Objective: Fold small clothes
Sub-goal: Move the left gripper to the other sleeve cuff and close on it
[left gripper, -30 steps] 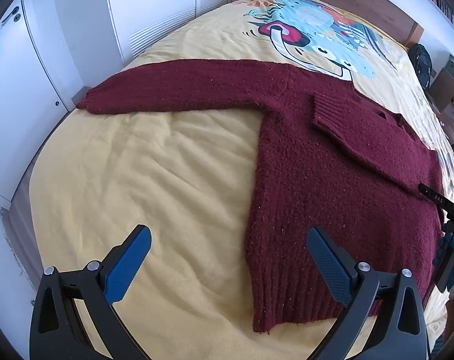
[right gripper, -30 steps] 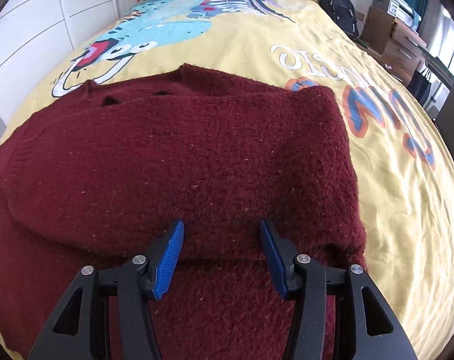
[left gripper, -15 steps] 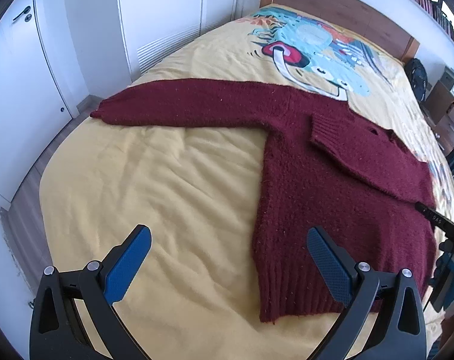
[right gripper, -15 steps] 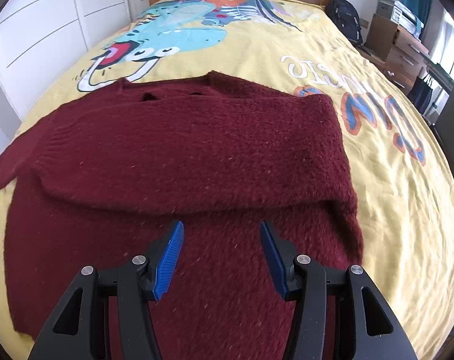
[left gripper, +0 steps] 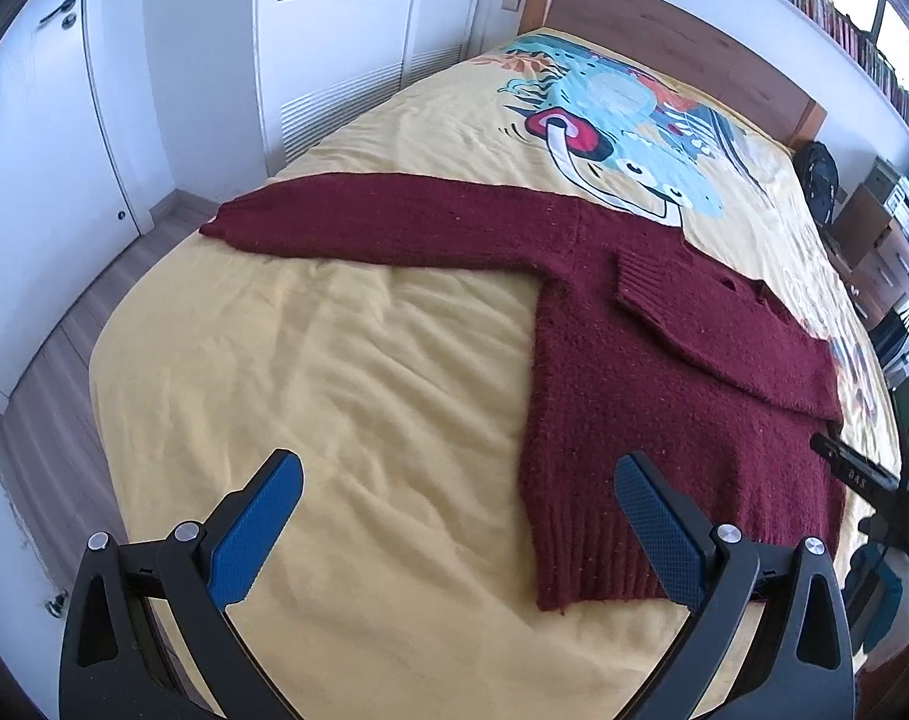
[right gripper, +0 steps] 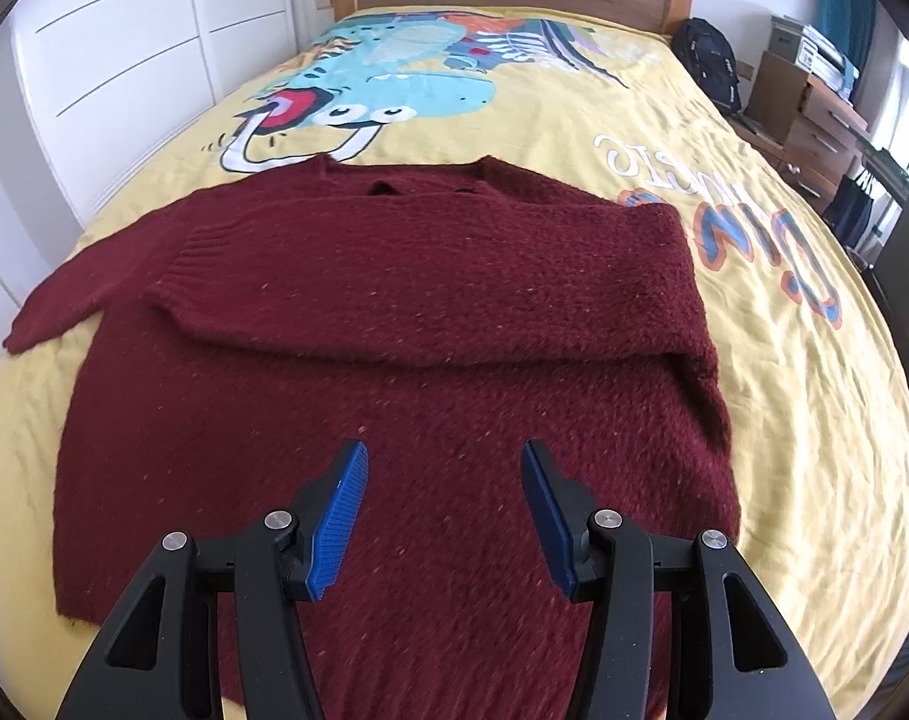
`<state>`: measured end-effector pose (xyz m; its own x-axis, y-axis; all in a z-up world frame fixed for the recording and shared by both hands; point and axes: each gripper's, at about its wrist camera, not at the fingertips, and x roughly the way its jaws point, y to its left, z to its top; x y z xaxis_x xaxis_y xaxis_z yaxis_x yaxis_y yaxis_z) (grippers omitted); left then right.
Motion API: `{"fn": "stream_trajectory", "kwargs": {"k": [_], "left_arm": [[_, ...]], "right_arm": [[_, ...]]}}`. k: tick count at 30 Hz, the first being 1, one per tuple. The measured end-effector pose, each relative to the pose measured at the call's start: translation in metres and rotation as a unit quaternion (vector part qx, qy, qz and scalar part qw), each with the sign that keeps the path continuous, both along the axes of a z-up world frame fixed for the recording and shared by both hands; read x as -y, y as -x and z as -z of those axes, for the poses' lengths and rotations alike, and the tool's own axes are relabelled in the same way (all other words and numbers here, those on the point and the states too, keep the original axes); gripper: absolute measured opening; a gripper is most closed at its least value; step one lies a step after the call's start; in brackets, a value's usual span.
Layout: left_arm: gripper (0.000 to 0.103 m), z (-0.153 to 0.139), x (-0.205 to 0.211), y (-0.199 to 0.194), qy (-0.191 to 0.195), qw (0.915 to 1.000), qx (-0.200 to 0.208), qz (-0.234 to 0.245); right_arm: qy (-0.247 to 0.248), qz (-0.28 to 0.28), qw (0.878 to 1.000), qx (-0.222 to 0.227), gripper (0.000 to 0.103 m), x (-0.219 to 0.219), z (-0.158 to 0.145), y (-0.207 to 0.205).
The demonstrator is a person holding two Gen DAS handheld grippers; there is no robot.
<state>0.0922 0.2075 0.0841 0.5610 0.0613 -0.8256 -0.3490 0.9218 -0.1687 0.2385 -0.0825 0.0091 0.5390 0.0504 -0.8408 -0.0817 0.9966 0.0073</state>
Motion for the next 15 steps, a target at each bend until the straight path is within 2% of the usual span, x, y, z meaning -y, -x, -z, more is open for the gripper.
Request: {"fn": "stream_trajectory", "kwargs": {"k": [8, 15], "left_arm": [[0.102, 0.015, -0.052, -0.006, 0.034, 0.9991, 0.001, -0.028], [0.102, 0.036, -0.113, -0.020, 0.062, 0.9954, -0.003, -0.073]], "right_arm": [[0.006, -0.001, 1.000, 0.004, 0.055, -0.015, -0.004, 0.018], [0.011, 0.009, 1.000, -0.013, 0.055, -0.015, 0.011, 0.017]]}}
